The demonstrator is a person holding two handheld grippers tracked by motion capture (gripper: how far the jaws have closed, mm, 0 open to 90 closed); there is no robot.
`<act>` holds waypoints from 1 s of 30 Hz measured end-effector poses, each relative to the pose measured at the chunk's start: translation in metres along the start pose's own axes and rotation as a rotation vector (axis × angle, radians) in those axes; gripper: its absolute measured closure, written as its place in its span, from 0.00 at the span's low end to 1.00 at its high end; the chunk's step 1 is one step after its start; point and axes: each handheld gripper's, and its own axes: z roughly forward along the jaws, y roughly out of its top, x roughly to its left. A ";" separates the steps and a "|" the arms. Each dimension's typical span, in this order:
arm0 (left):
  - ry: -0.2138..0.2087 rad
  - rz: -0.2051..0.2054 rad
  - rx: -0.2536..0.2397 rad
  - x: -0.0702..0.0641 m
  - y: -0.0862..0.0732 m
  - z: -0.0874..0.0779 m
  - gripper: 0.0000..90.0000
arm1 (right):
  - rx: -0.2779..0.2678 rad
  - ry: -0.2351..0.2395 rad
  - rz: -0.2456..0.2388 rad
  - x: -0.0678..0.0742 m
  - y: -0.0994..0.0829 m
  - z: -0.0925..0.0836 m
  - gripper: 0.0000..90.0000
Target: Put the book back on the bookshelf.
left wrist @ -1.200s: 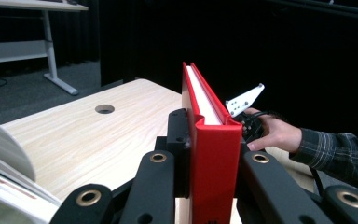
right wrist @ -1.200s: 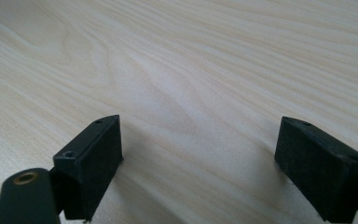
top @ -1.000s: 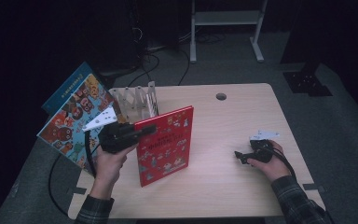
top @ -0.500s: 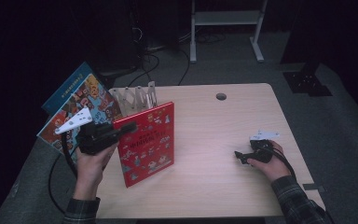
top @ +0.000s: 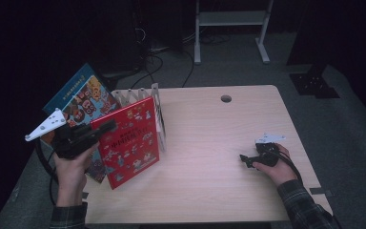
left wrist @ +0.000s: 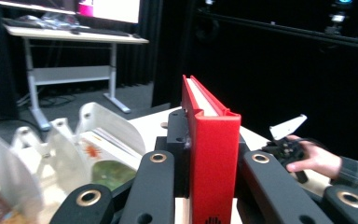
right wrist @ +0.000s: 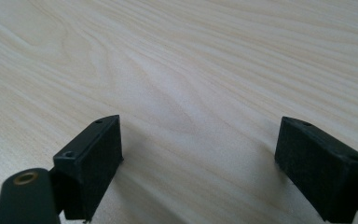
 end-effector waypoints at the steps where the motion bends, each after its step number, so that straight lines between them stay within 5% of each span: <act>1: 0.012 0.000 -0.002 0.001 0.000 -0.002 0.88 | 0.000 0.000 0.000 0.000 0.000 0.000 0.15; 8: 0.141 -0.001 -0.031 0.009 -0.002 -0.009 0.88 | -0.001 -0.001 0.000 0.000 0.000 0.000 0.15; 24: 0.308 0.016 -0.020 0.037 -0.005 0.017 0.88 | 0.001 -0.003 0.004 0.000 0.000 0.000 0.15; 30: 0.333 0.004 -0.021 0.049 -0.009 0.034 0.88 | 0.002 -0.003 0.005 0.000 0.000 0.000 0.15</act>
